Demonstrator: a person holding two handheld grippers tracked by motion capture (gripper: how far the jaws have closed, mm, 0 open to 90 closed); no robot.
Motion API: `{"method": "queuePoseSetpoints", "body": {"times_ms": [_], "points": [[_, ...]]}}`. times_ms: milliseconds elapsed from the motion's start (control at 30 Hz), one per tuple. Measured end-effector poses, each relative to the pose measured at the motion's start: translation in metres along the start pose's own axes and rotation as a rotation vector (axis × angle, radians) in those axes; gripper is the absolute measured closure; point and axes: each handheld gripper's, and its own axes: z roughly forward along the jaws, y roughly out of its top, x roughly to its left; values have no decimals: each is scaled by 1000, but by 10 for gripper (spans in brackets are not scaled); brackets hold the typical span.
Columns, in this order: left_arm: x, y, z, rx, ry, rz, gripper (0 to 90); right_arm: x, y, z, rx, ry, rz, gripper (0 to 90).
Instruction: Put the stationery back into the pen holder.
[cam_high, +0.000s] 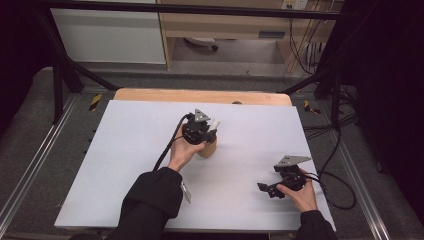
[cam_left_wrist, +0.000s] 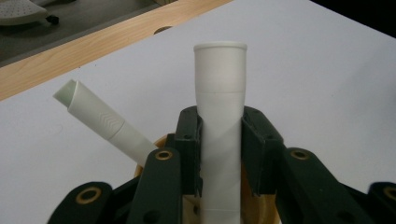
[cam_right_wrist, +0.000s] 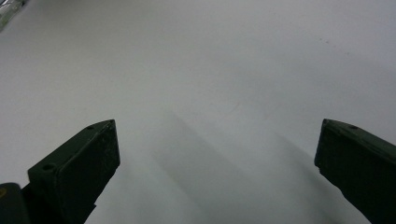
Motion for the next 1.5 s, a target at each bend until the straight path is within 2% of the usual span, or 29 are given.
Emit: {"method": "queuePoseSetpoints", "body": {"times_ms": [300,367,500,667,867,967,1067,1167,1267,1400,1500], "points": [[-1,-4,1,36,-14,1,687,0,0,0,1,0,0,7],[-1,-4,0,46,-15,13,685,0,0,0,-2,-4,1,8],[-2,-2,-4,40,-23,24,675,0,0,0,1,-1,1,7],[-2,2,-15,22,-30,32,622,0,0,0,1,-1,4,8],[-3,2,-35,33,-26,60,514,0,0,0,-6,-4,5,7],[-2,0,-46,34,-32,60,459,0,0,0,-4,-2,9,7],[0,-5,-57,35,-31,67,407,0,0,0,-6,-3,9,7],[3,-14,-65,66,-28,67,341,0,0,0,-5,-3,12,7],[6,-25,-71,95,-24,57,276,1,0,0,-3,-1,11,7],[14,-40,-78,99,-23,24,228,1,0,1,-3,-2,12,7],[18,-52,-82,118,-29,24,159,1,0,1,-2,-3,10,7]]}}
